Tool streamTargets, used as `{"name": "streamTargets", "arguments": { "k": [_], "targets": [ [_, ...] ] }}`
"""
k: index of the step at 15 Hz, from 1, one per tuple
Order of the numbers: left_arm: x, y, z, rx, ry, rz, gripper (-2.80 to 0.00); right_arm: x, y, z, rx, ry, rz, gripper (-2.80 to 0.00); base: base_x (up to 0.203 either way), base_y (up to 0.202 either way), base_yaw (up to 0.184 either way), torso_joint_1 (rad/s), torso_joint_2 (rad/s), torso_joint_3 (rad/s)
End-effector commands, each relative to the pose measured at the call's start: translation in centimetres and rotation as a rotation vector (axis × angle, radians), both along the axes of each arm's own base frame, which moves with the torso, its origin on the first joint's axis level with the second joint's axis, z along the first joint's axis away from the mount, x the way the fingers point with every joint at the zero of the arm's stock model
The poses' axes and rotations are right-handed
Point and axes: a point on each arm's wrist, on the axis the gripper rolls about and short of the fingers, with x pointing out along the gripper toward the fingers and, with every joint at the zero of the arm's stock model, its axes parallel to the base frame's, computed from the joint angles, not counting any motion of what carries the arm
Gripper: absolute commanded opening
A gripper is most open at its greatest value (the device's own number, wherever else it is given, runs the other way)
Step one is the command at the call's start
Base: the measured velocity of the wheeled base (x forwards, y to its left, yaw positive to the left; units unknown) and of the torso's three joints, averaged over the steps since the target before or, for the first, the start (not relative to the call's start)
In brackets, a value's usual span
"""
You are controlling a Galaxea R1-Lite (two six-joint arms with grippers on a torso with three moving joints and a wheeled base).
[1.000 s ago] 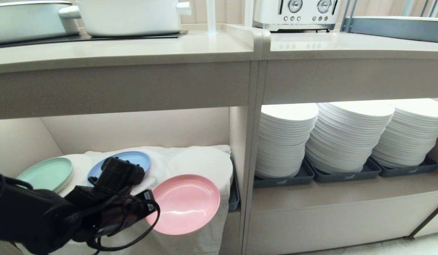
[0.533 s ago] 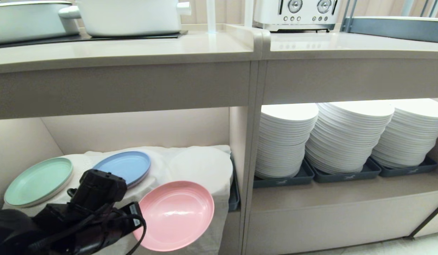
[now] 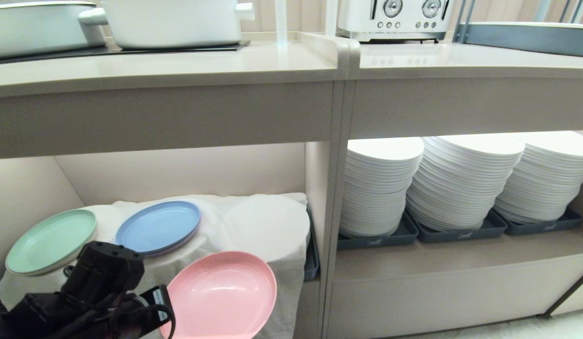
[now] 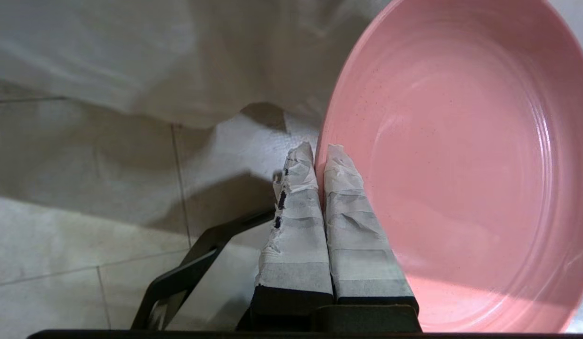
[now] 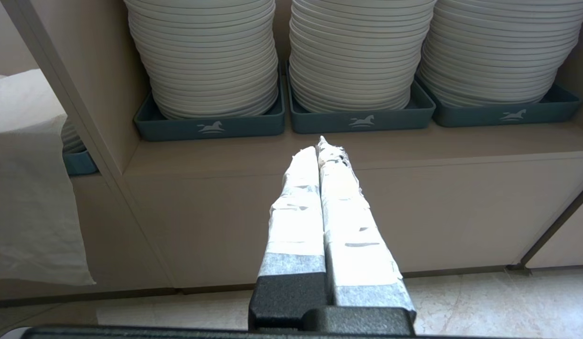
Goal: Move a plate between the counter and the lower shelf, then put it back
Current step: Put the plate
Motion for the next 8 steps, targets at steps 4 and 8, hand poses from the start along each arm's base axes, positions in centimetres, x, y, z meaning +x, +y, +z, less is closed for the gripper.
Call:
{"name": "streamTargets", "arguments": {
  "k": [4,8],
  "targets": [
    [-1.1,0.5,0.8,-0.011,-0.026,-0.001,-2.80,0.0,0.0,0.0,-0.001,0.000,-0.001,-2.80,0.000,0.000,0.000,0.000,0.00,0.000],
    [-2.6,1.2,1.5,-0.015,-0.040,-0.009,-2.80,0.0,0.0,0.0,-0.001,-0.001,-0.001,-2.80,0.000,0.000,0.000,0.000,0.00,0.000]
  ]
}}
